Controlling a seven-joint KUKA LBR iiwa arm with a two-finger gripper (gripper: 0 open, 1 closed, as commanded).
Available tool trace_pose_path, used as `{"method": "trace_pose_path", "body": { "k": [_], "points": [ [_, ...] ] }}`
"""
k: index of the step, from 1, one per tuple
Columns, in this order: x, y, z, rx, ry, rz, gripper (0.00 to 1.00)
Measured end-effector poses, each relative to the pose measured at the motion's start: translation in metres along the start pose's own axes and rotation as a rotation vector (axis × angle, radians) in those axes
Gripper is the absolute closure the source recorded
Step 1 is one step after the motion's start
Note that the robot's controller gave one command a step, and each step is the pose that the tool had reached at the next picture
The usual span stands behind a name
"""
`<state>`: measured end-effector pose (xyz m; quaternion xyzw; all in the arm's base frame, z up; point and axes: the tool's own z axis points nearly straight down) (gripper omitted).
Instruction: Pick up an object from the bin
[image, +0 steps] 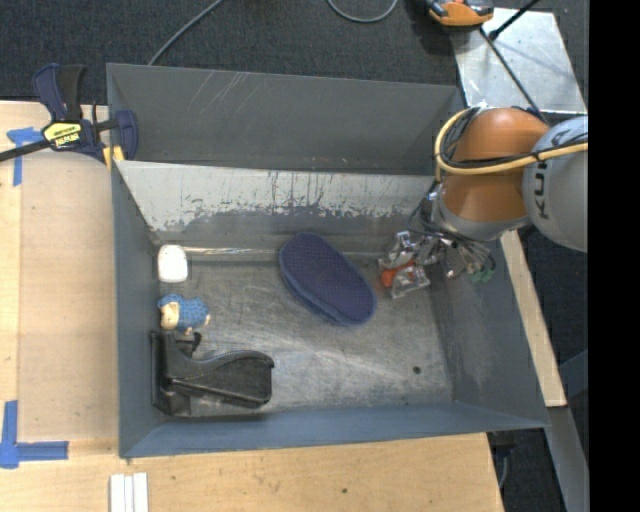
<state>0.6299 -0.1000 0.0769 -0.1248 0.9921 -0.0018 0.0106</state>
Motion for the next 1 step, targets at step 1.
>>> {"method": "trace_pose_path", "body": {
  "k": [1],
  "points": [
    [0.0145, -0.0264, -0.1247, 0.0, 0.008, -0.011, 1.0]
  ]
}}
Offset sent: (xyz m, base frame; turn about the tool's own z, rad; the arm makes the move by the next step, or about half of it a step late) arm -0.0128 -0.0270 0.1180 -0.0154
